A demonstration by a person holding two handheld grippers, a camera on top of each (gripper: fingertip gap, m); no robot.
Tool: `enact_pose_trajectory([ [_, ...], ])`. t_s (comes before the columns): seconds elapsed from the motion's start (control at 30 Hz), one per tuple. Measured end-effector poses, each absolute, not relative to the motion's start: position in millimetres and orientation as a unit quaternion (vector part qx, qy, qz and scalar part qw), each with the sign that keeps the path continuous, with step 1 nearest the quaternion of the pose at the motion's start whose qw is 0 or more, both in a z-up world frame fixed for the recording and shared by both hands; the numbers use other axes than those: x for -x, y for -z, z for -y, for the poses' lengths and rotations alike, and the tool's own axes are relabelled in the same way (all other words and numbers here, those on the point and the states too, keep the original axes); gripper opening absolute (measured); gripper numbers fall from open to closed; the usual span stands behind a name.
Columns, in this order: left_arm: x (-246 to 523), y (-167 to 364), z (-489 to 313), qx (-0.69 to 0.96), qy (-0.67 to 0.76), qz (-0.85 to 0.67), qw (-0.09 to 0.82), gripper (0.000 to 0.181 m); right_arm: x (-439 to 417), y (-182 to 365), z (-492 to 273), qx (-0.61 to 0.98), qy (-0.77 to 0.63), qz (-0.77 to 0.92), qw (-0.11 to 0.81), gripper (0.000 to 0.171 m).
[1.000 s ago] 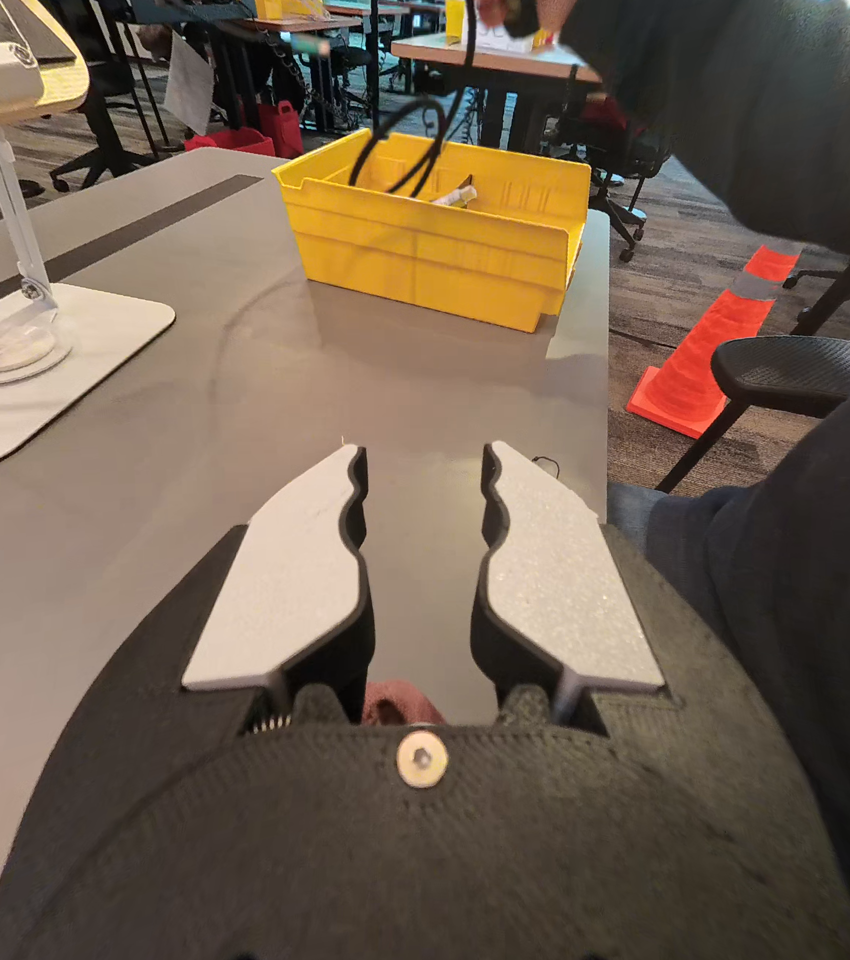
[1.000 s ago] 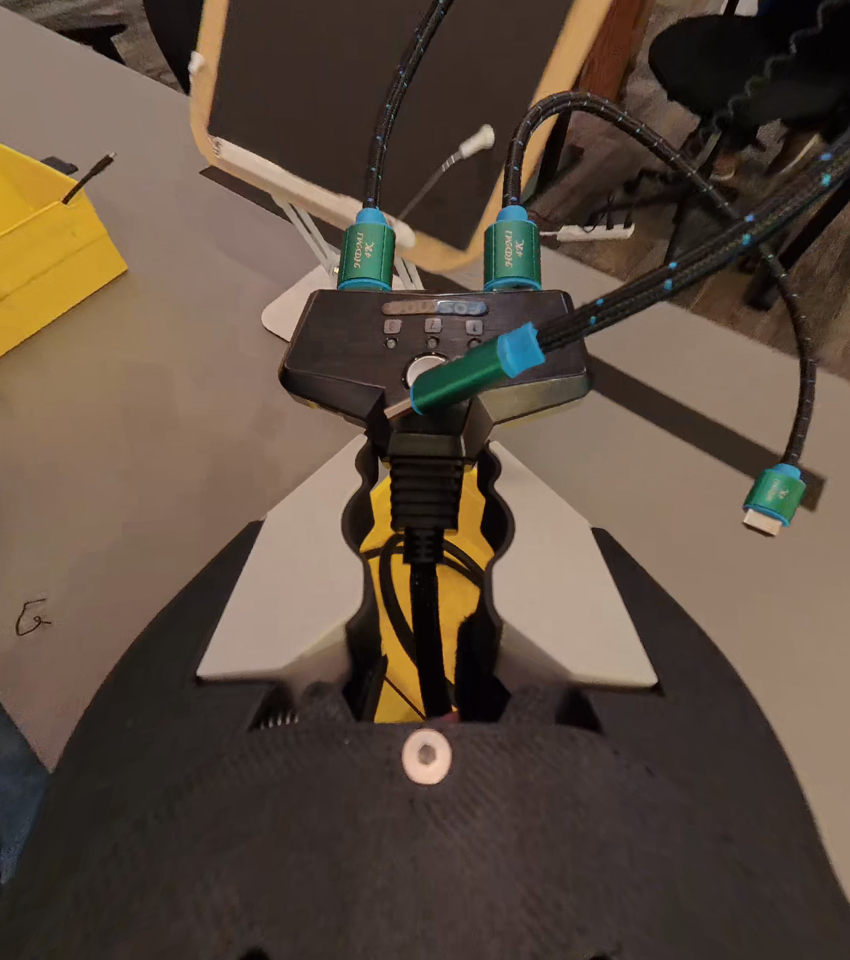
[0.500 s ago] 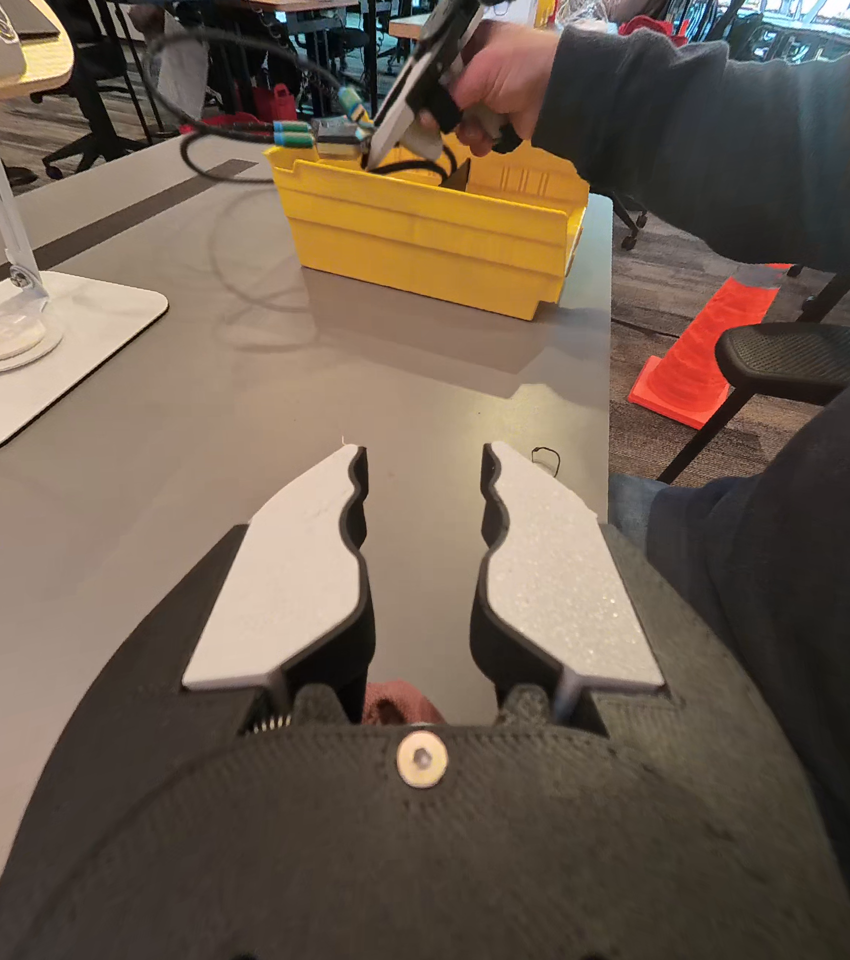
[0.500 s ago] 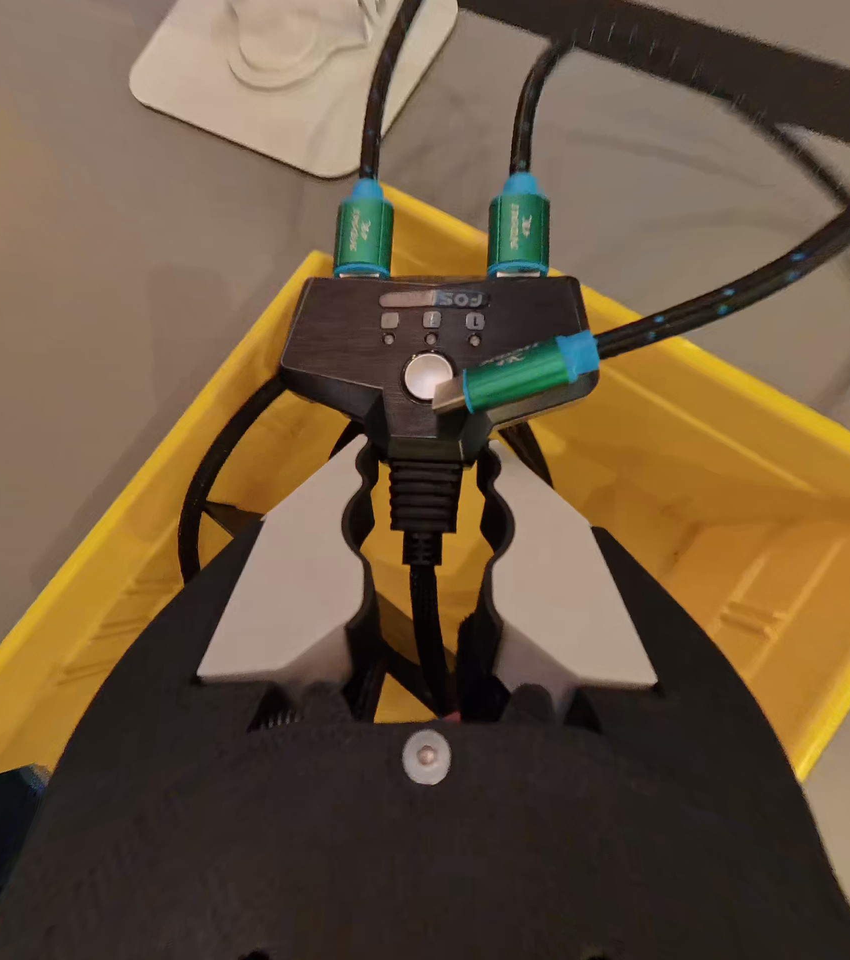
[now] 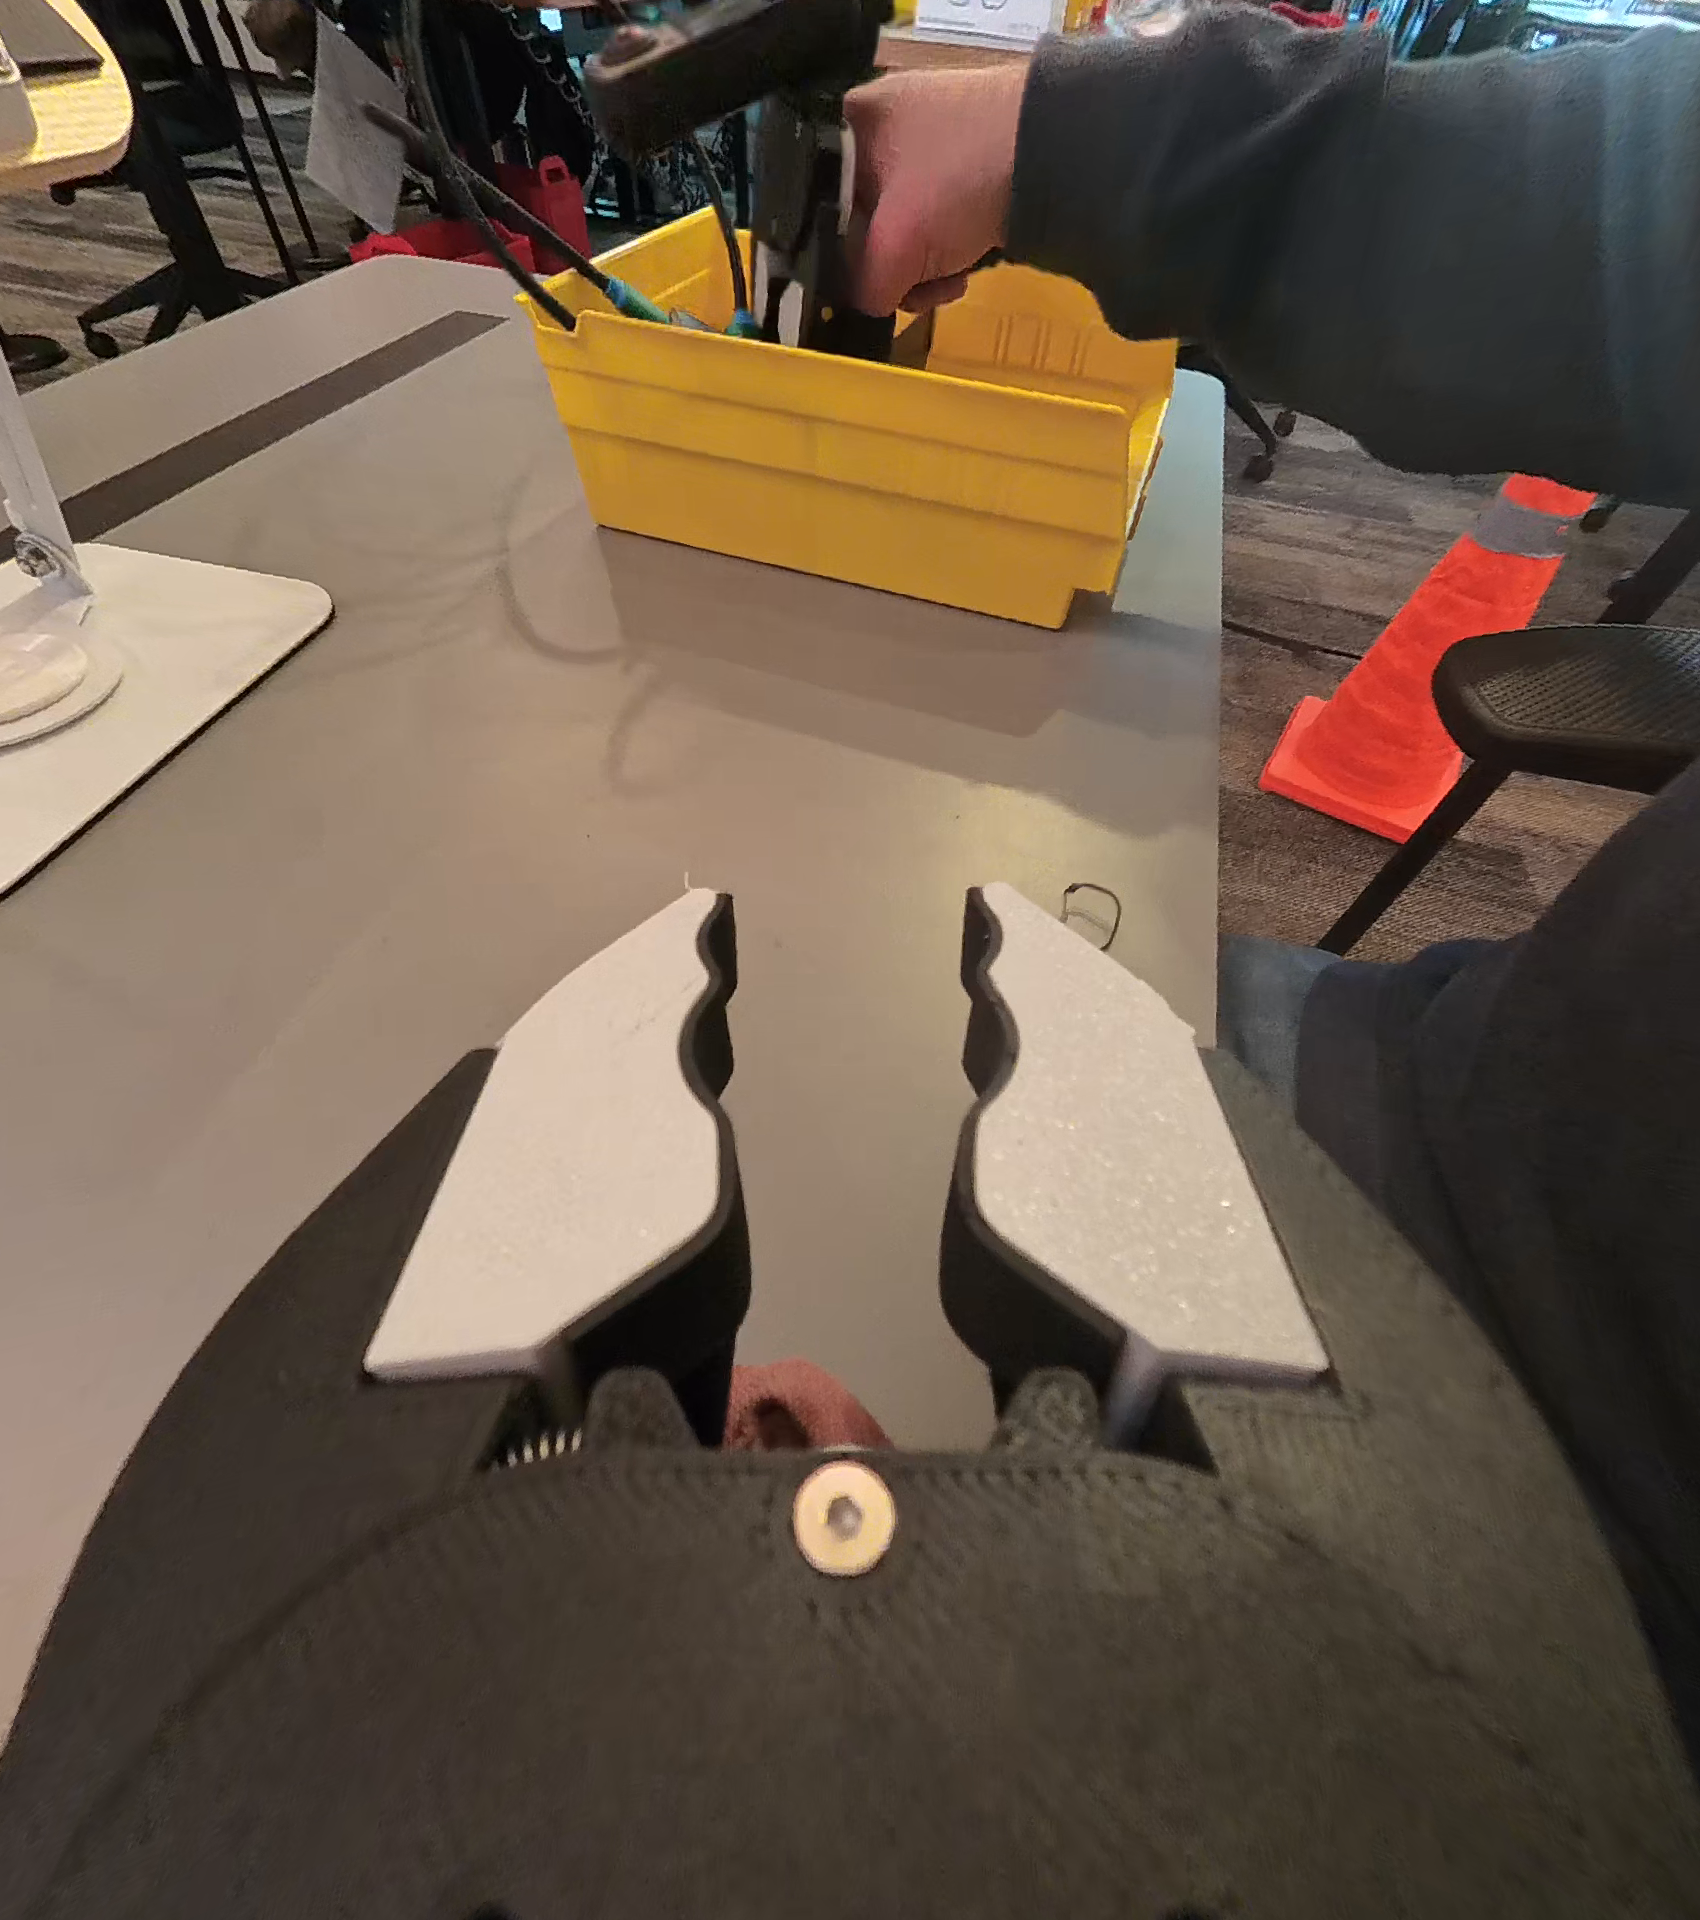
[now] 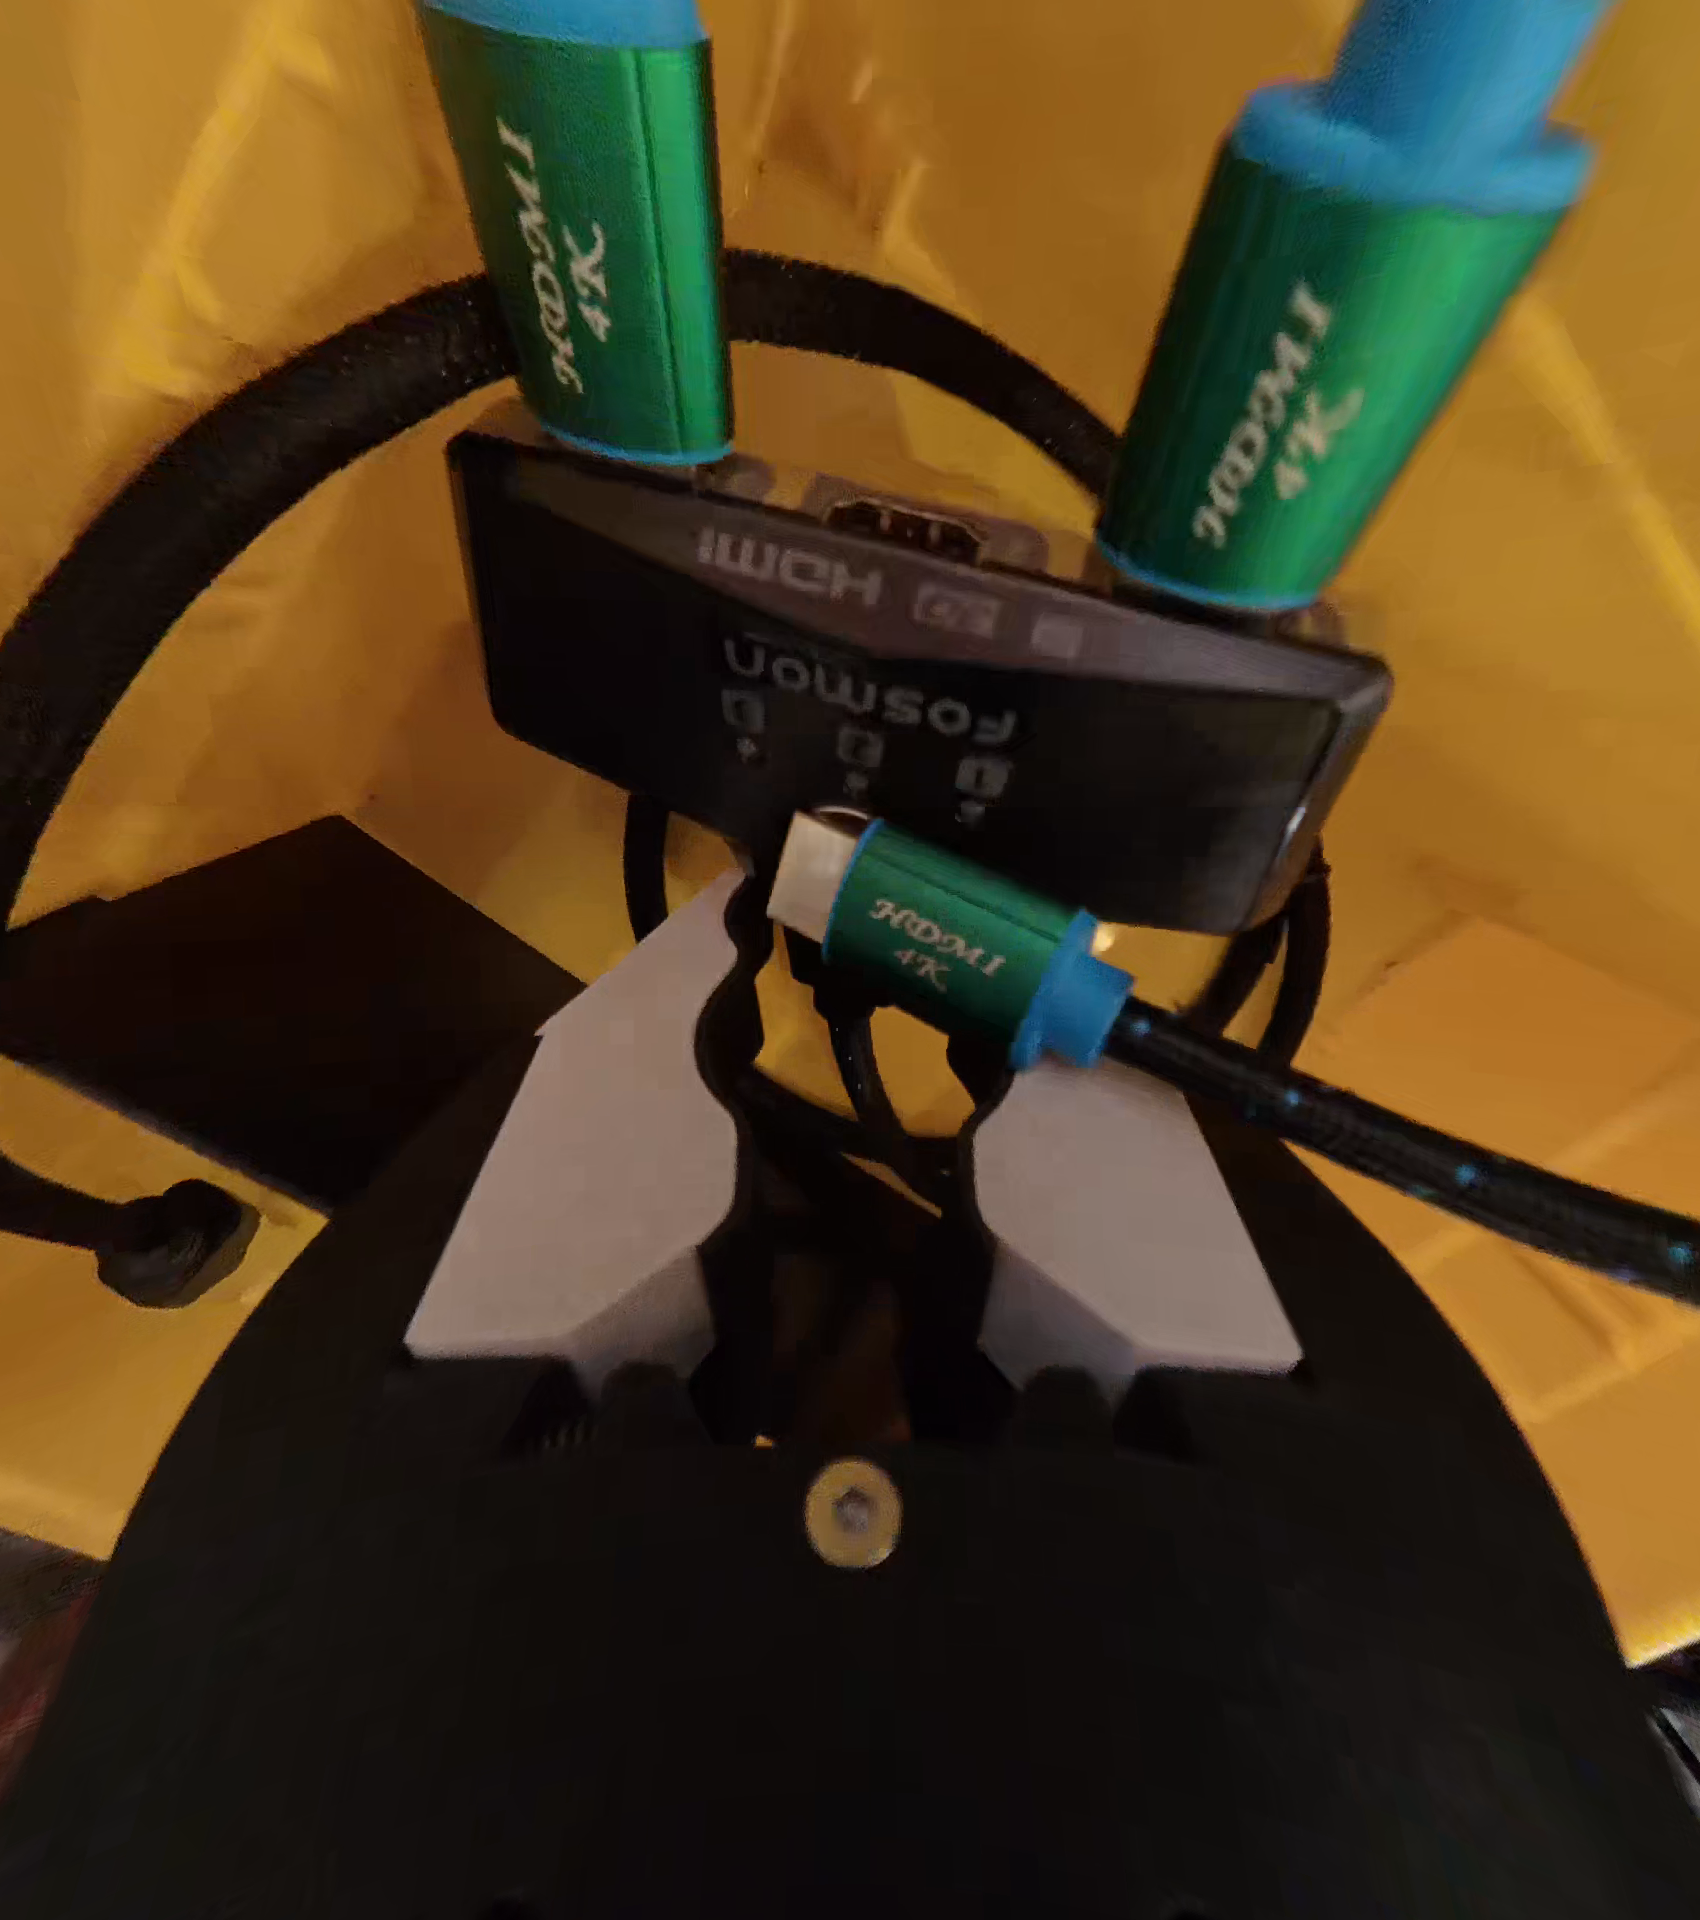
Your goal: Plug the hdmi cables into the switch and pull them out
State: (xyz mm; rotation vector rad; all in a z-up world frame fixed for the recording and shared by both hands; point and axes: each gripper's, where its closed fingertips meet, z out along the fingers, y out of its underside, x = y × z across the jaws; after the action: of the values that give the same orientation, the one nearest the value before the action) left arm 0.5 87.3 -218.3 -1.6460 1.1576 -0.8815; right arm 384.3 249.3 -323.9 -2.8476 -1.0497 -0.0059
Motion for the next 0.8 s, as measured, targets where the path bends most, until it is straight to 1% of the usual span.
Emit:
enact_pose_trajectory([
  [0.1, 1, 217, -88, 0.667, 0.354, -0.470, 0.456, 0.041, -384, 322, -246, 0.936, -0.010, 0.351, 0.018, 0.031],
  [0.23, 3, 215, -89, 0.669, 0.342, -0.474, 0.460, 0.041, -385, 309, -248, 0.935, -0.027, 0.353, 0.026, 0.034],
  [0.3, 5, 218, -90, 0.672, 0.322, -0.482, 0.460, 0.041, -378, 297, -249, 0.935, -0.045, 0.349, 0.047, 0.046],
  [0.33, 6, 218, -91, 0.673, 0.315, -0.486, 0.460, 0.041, -371, 290, -248, 0.934, -0.072, 0.344, 0.057, 0.061],
  [0.37, 6, 217, -91, 0.673, 0.313, -0.486, 0.461, 0.041, -368, 283, -250, 0.933, -0.092, 0.339, 0.074, 0.064],
  [0.4, 7, 216, -91, 0.673, 0.313, -0.485, 0.462, 0.041, -366, 277, -252, 0.933, -0.111, 0.331, 0.090, 0.057],
  [0.47, 8, 213, -92, 0.673, 0.310, -0.484, 0.466, 0.041, -360, 267, -251, 0.928, -0.147, 0.326, 0.108, 0.064],
  [0.53, 10, 207, -93, 0.671, 0.306, -0.483, 0.473, 0.041, -362, 258, -250, 0.928, -0.145, 0.322, 0.121, 0.069],
  [0.67, 20, 186, -98, 0.665, 0.289, -0.476, 0.497, 0.041, -355, 238, -250, 0.919, -0.150, 0.328, 0.158, 0.067],
  [0.8, 48, 164, -114, 0.675, 0.246, -0.454, 0.527, 0.040, -353, 226, -251, 0.916, -0.140, 0.328, 0.186, 0.067],
])
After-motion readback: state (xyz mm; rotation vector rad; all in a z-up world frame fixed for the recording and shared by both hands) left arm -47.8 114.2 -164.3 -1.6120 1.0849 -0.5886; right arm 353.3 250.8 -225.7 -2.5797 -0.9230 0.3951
